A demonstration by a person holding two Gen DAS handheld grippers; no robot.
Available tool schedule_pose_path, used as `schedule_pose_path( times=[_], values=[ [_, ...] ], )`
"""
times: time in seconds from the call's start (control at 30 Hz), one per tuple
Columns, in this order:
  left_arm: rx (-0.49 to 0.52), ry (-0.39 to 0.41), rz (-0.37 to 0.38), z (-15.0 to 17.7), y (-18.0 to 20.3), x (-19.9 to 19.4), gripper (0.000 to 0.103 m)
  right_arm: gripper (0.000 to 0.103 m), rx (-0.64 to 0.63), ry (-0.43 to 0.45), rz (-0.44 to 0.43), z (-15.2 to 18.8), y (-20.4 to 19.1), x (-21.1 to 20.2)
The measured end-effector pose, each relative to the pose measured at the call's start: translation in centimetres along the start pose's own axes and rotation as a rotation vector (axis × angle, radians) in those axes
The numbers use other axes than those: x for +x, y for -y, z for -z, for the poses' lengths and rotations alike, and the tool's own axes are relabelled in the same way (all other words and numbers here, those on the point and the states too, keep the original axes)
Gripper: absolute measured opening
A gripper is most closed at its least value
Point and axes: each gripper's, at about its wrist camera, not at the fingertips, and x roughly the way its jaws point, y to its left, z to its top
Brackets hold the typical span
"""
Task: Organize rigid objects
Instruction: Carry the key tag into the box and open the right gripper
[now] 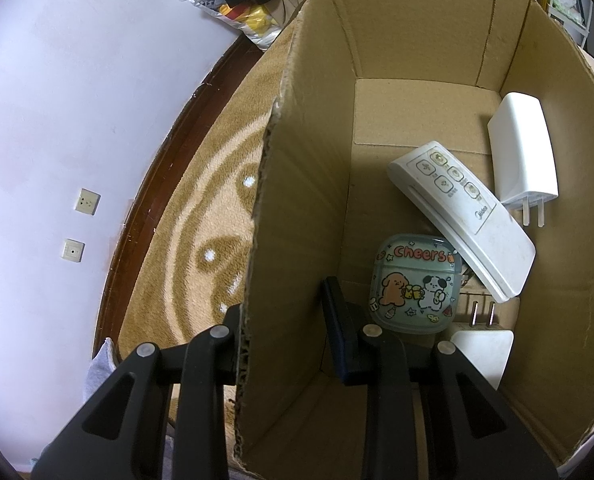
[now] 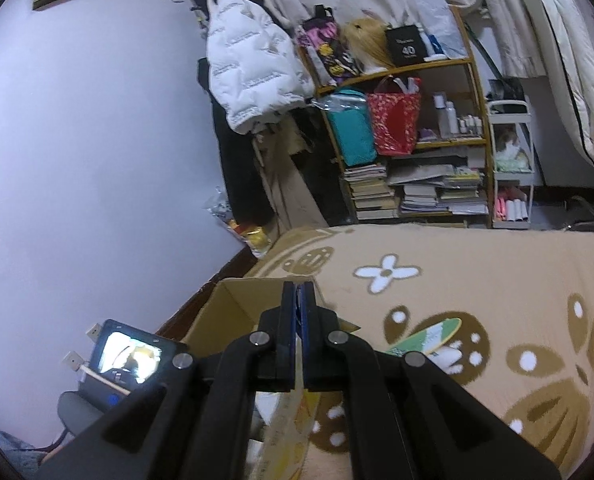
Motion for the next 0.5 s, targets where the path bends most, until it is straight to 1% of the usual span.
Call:
schedule_pose_path(
  times=[0.2, 0.5],
  values=[
    [0.0, 0.0, 0.0, 0.0, 0.0, 0.0, 0.028, 0.003, -0.047, -0.003, -0.042, 0.2, -2.4, 0.1],
    [-0.001, -0.001, 0.001, -0.1, 0.0, 0.0, 0.028, 0.003, -0.084, -0.062, -0.09, 2.1, -4.6, 2.0]
  ],
)
